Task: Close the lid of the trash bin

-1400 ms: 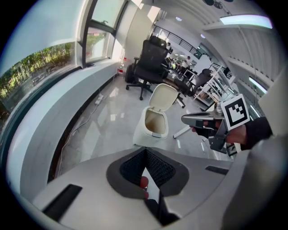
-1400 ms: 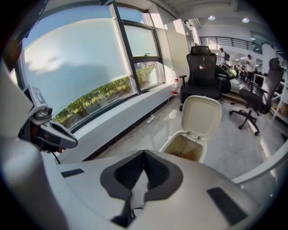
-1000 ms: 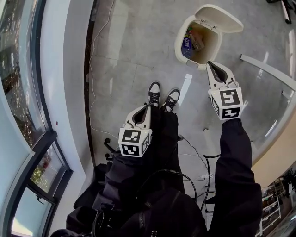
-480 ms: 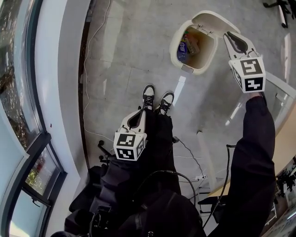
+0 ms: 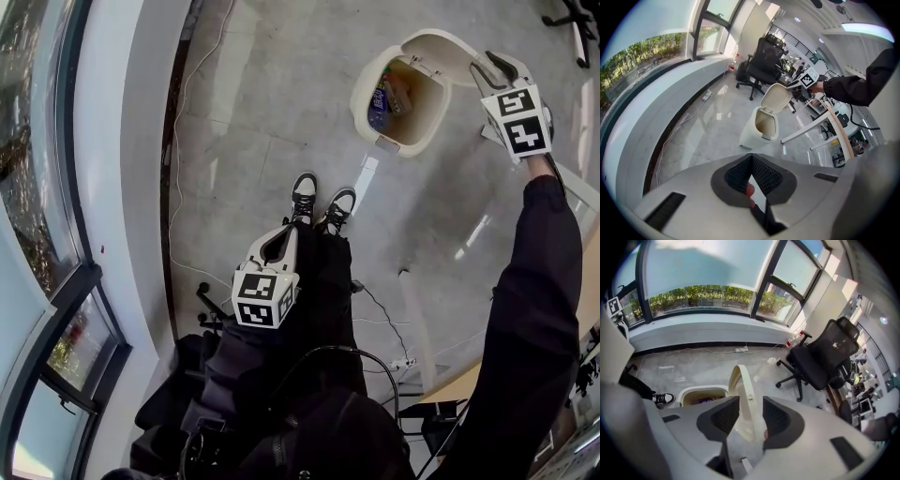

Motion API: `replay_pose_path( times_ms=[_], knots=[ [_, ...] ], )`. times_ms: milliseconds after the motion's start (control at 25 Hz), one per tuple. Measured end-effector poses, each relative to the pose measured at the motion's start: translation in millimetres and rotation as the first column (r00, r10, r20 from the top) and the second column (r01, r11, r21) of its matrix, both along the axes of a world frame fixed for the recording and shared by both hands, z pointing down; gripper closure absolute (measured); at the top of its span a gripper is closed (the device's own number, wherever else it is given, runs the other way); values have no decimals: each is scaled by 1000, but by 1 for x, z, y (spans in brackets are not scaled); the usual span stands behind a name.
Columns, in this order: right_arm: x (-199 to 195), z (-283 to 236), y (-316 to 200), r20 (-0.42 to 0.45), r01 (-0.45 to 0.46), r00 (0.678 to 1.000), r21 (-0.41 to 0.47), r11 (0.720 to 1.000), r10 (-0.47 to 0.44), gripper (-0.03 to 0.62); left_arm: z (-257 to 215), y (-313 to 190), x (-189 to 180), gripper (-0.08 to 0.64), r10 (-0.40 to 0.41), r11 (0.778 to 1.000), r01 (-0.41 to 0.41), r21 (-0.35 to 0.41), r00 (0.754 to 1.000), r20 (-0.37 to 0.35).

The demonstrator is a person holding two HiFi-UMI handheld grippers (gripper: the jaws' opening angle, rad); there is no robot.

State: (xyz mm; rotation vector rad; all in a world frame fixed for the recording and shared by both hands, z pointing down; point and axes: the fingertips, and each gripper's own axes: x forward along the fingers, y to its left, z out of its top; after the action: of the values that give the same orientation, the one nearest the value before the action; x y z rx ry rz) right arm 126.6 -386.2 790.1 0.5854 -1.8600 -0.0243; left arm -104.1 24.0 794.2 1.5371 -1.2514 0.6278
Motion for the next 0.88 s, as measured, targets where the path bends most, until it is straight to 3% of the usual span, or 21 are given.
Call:
replay_pose_path(
  times_ms=[200, 480, 880],
  knots=[
    [5, 15, 4, -53, 22, 998, -61, 998, -25, 437, -1, 1, -2, 565, 2, 1000, -2, 2, 1000, 1],
    [1, 14, 29, -46, 44, 998, -65, 997, -47, 433, -2, 2, 0, 565, 8, 1000, -8, 3, 1000, -3],
    [-15, 39, 127, 68, 91, 995, -195, 977, -79, 431, -1, 8, 3, 565, 27, 1000, -27, 5, 1000, -3]
  ],
)
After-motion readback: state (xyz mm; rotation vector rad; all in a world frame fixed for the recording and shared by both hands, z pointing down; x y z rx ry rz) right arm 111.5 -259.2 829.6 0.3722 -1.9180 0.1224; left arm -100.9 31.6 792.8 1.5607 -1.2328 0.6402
